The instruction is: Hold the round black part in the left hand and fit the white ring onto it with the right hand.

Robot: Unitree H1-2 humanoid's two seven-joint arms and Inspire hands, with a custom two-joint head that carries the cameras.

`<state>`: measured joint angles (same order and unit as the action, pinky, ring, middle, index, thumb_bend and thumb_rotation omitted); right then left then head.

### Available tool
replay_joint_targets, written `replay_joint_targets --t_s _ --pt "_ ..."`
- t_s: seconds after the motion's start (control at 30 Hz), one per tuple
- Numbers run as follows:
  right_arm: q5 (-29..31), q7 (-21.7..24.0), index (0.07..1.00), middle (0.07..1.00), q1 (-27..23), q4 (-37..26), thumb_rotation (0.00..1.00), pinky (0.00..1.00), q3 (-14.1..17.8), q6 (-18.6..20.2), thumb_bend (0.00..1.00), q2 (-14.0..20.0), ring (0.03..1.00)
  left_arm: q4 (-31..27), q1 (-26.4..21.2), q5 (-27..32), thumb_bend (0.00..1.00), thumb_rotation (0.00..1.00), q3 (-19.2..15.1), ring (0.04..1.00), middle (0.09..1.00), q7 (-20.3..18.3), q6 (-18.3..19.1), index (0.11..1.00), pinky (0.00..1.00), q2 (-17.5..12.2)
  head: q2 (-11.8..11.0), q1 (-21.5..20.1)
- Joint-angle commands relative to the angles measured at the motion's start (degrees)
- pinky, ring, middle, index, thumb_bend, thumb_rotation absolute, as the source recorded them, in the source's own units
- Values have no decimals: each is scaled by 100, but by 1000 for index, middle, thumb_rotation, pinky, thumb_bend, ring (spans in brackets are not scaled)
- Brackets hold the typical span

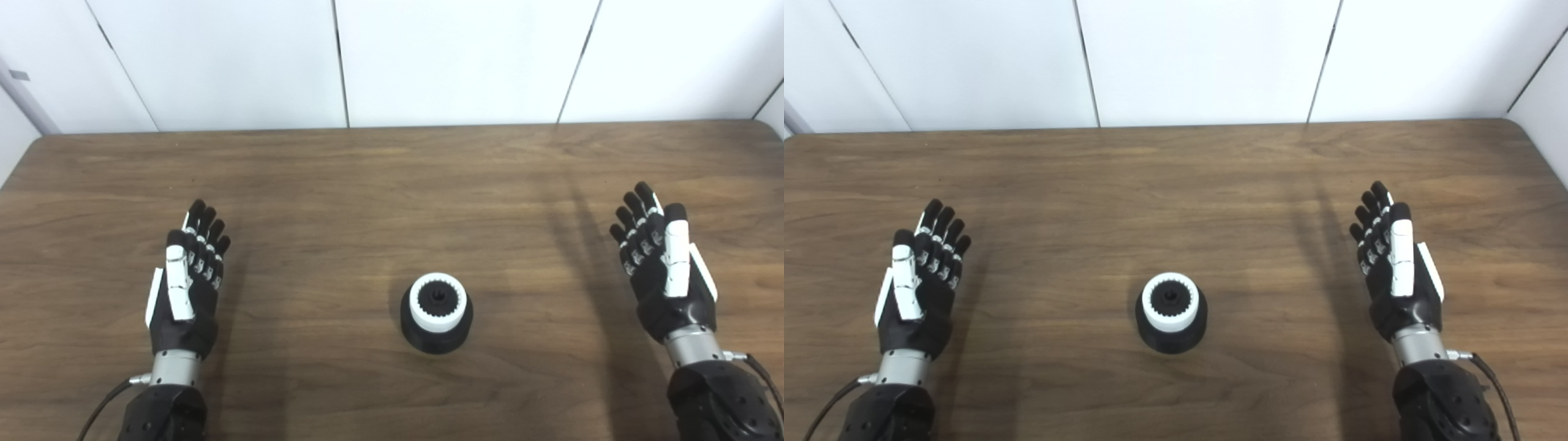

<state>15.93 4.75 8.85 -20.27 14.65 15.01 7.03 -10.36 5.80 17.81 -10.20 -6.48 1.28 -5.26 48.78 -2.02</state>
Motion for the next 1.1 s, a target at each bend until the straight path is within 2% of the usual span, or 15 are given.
replay_joint_targets --t_s 0.0,1.07 --pt "32 77 1000 1000 129 -221 1000 1000 -2 -123 555 170 1000 -76 -155 -21 599 1000 -17 1000 1000 18 -228 1000 1000 -13 2 -4" --pt "35 60 1000 1000 110 -257 1000 1000 4 -42 553 170 1000 -115 -167 -96 555 1000 50 1000 1000 75 -180 1000 1000 -69 66 -2"
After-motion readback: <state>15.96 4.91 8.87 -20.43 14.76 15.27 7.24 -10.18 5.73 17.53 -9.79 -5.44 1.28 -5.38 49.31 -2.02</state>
